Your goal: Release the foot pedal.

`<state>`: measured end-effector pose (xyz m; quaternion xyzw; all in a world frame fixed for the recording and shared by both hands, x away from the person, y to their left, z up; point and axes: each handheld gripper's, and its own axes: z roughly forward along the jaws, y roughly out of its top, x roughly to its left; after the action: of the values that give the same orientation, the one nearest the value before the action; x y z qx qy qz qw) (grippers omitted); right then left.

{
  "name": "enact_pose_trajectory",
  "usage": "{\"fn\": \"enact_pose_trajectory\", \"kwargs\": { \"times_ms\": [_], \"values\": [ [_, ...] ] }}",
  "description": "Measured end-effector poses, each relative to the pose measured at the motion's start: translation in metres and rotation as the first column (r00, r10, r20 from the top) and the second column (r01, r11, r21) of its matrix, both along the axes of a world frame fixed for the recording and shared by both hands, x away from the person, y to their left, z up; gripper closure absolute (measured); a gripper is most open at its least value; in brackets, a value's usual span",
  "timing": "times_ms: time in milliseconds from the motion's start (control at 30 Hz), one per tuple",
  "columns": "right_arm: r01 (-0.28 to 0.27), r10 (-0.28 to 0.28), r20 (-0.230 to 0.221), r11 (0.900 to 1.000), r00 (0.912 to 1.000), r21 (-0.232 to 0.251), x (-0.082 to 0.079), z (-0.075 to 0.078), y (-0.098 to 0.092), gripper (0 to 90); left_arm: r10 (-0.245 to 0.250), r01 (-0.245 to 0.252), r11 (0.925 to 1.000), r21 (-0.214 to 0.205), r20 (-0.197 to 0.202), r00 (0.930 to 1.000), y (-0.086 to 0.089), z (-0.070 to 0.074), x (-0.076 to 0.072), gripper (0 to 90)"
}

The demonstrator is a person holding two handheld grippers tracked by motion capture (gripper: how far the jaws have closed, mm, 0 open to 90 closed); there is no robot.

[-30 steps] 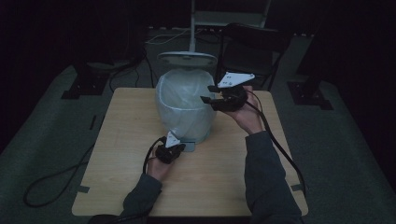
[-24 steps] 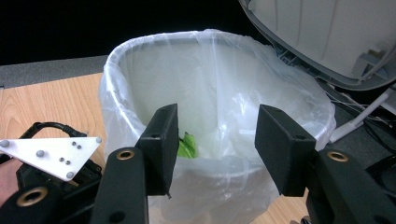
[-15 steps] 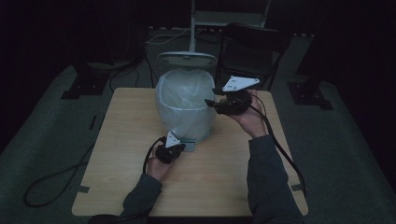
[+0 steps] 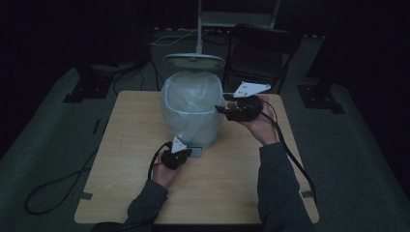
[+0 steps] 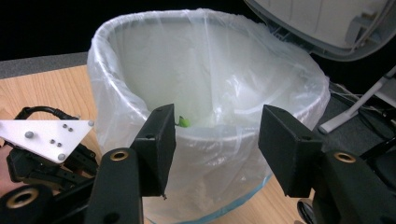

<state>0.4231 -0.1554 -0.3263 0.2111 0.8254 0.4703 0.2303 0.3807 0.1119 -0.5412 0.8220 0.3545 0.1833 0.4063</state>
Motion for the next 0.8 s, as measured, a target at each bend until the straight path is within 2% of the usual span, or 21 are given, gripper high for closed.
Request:
{"fn": "enact_pose_trajectory", "kwargs": {
  "times_ms": [500,633,800],
  "values": [
    [0.04,-0.041,-0.027,0.9991,0.9988,-0.012,0.001,-0.02,-0.016,43.8,-0.003,0.003,1.0,0.009,0.003,1.0,0.0,0.001,-0.001,89.8],
    [0.067,-0.068,-0.036,0.9971,0.997,-0.037,0.001,-0.031,-0.02,42.7,0.0,-0.001,1.0,0.005,0.006,1.0,0.0,0.001,-0.001,88.6],
    [0.091,-0.094,-0.05,0.9939,0.9943,-0.061,0.0,-0.044,-0.026,41.8,0.007,-0.007,0.9998,0.021,0.027,0.9996,-0.002,0.003,-0.003,87.6]
  ]
}}
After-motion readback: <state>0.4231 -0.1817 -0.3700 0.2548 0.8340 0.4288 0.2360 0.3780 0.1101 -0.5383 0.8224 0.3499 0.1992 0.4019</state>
